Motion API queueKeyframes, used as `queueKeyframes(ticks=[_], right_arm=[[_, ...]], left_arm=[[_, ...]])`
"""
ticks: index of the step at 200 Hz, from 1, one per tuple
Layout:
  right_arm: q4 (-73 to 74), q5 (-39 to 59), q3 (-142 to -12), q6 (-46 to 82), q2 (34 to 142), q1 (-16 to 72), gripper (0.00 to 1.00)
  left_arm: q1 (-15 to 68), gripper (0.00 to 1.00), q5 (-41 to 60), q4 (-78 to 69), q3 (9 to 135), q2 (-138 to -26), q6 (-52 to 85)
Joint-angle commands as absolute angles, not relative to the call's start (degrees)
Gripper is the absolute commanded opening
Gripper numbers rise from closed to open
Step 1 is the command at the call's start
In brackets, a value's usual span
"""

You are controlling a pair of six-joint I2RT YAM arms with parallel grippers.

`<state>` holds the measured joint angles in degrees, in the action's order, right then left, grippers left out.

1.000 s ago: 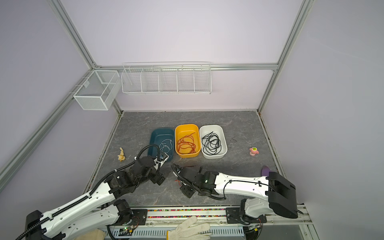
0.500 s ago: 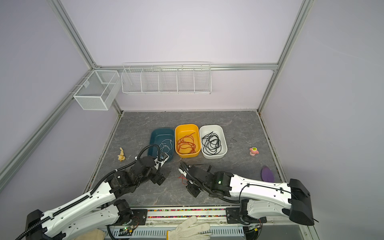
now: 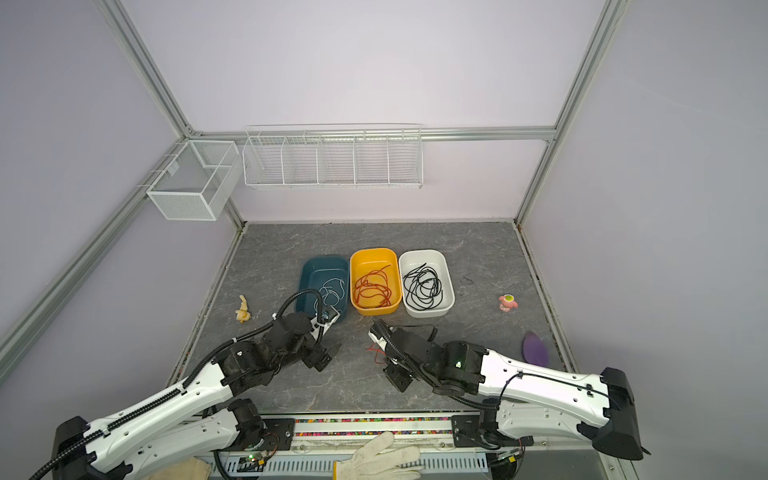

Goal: Untangle the cables
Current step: 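Lift the short red cable and carry it over the yellow tub with the right gripper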

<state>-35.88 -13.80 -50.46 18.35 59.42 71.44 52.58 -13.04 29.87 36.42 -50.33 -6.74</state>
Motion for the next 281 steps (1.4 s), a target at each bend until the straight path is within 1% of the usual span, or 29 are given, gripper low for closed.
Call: queueKeyframes(ticks=[1,66,115,151,210,281], right_arm=[[-38.0,-15.5,-53.7,16.3,57.8,70.7,0.07],[-41.7,-14.1,-62.7,12.7,59.5,65.6,0.06],[-43.6,-11.5,-71.8,9.8,64.5,60.9,0.06],[-43.6,-7.8,-76.6,8.9,68.4,57.1,0.07],[-42.1,-0.7,-81.2,8.0,75.8,50.7,0.07],[-38.2,3.5,-83.5,7.5,81.8,47.2,0.07]], left_arm=[[52.9,0.99,-12.3,30.1,36.7,-50.5,-7.9],[52.9,0.99,-12.4,30.1,36.8,-50.9,-7.9],[52.9,0.99,-12.4,30.2,36.9,-51.2,-7.9],[53.0,0.99,-12.3,30.3,37.0,-51.3,-7.9],[53.3,0.99,-12.4,30.5,37.0,-51.5,-7.9],[53.5,0.99,-12.5,30.7,37.2,-51.8,-7.9]])
